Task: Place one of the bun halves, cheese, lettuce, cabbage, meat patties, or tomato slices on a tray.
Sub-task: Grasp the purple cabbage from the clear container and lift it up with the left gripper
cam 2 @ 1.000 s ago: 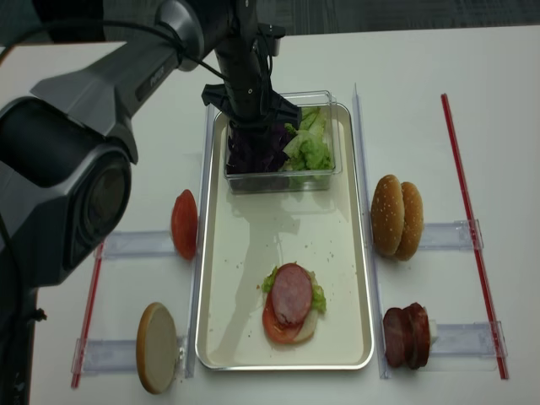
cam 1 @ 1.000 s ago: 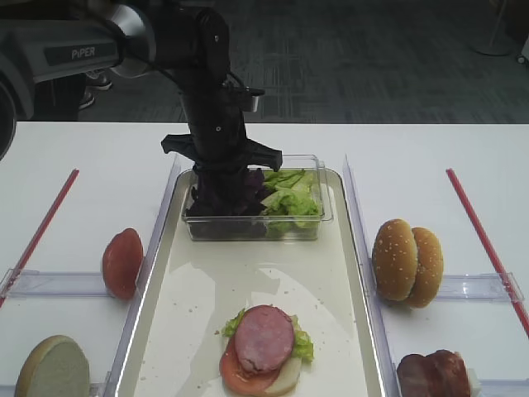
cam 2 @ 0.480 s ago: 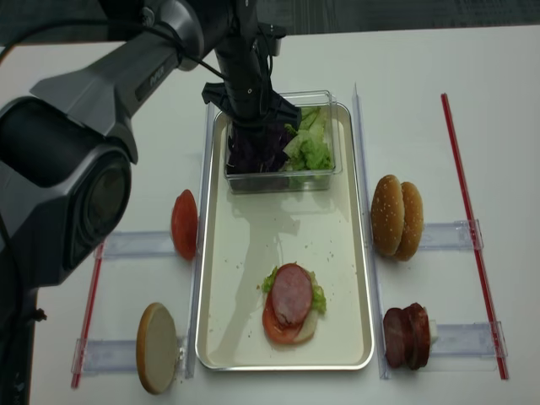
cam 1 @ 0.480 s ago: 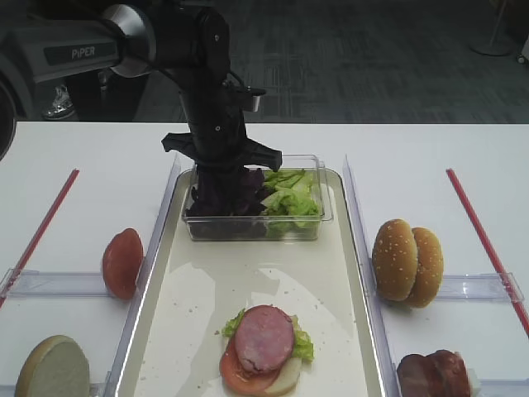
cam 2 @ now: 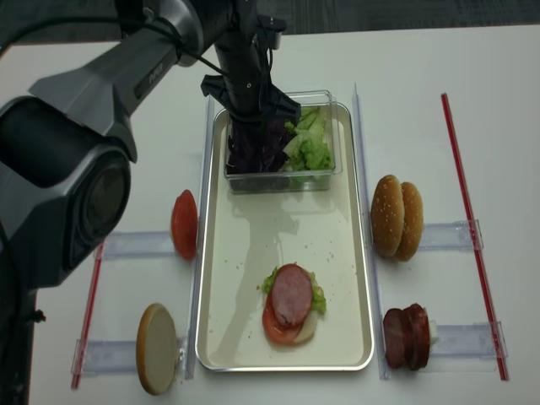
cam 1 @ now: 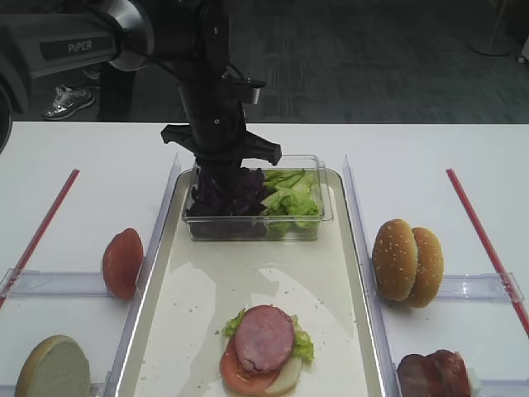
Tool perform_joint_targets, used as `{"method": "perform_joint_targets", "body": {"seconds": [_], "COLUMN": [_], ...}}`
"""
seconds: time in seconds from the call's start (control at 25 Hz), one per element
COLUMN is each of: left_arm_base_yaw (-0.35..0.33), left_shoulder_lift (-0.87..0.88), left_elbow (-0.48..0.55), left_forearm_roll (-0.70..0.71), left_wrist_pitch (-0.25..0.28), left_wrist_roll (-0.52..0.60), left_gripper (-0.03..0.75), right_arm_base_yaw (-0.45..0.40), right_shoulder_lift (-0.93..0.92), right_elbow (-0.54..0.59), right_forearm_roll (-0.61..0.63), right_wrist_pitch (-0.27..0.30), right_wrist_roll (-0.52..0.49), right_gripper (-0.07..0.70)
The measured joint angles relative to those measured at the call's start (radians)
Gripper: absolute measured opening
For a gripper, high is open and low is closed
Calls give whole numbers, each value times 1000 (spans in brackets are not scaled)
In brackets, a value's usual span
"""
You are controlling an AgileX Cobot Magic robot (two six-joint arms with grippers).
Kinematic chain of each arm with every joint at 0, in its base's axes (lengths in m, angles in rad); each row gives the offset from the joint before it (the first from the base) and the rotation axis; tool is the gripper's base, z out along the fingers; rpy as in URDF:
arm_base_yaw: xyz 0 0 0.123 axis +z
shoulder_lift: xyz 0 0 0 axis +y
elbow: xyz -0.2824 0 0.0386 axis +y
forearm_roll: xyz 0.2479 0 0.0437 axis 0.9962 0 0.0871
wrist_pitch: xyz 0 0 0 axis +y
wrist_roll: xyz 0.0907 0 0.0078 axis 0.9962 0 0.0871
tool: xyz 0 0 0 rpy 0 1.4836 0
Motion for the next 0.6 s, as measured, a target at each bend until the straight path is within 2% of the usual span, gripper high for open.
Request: {"method": "perform_joint_targets", "body": {"seconds": [0.6], "left_arm_base_yaw": [0], "left_shoulder_lift": [-55], "left_elbow": [-4], "left_forearm_roll": [2], "left_wrist_pitch": [2], "left_wrist_roll": [0], "left_gripper": [-19], "right_arm_base_yaw": [0], "right_shoulder_lift": [0], "right_elbow": [0], "right_forearm_roll": [0], "right_wrist_pitch": [0], "right_wrist_roll": [0], "right_gripper": [445]}}
